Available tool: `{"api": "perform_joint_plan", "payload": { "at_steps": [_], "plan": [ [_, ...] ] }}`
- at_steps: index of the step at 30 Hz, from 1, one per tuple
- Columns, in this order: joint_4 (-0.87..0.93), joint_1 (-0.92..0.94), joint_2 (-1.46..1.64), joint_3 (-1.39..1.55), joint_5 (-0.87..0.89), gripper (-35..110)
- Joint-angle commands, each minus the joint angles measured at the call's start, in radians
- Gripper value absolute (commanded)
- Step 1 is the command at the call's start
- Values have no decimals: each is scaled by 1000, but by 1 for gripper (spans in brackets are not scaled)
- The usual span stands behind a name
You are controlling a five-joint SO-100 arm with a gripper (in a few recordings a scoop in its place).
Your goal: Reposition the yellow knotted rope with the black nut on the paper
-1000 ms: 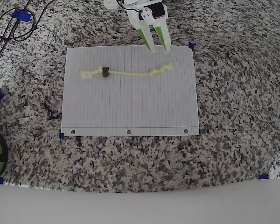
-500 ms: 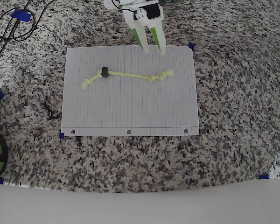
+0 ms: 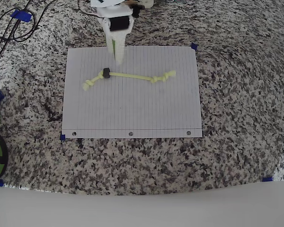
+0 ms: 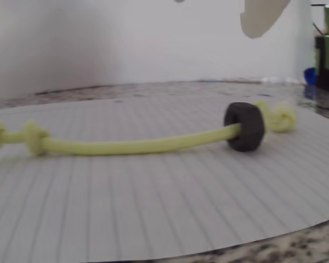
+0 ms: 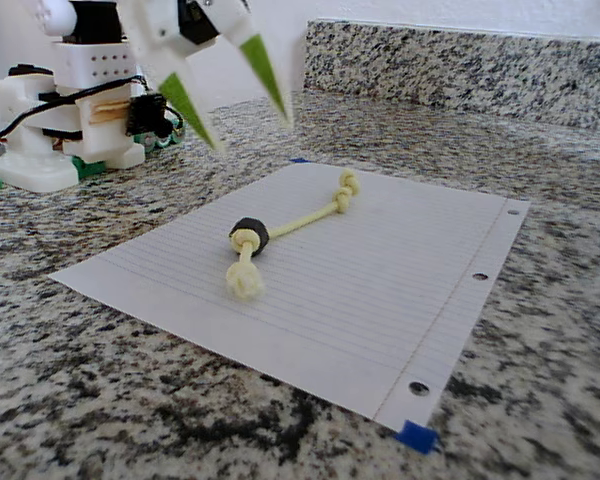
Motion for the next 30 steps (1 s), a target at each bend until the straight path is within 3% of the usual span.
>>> {"api": "perform_joint_plan", "payload": {
  "at_steps": [1,14,16,30],
  "plan": [
    [18,72,-123,-95,141,60],
    [0,190,-581,-430,377,54],
    [0,193,-626,-463,408,49],
    [-132,210,-795,-520,538,48]
  ]
}}
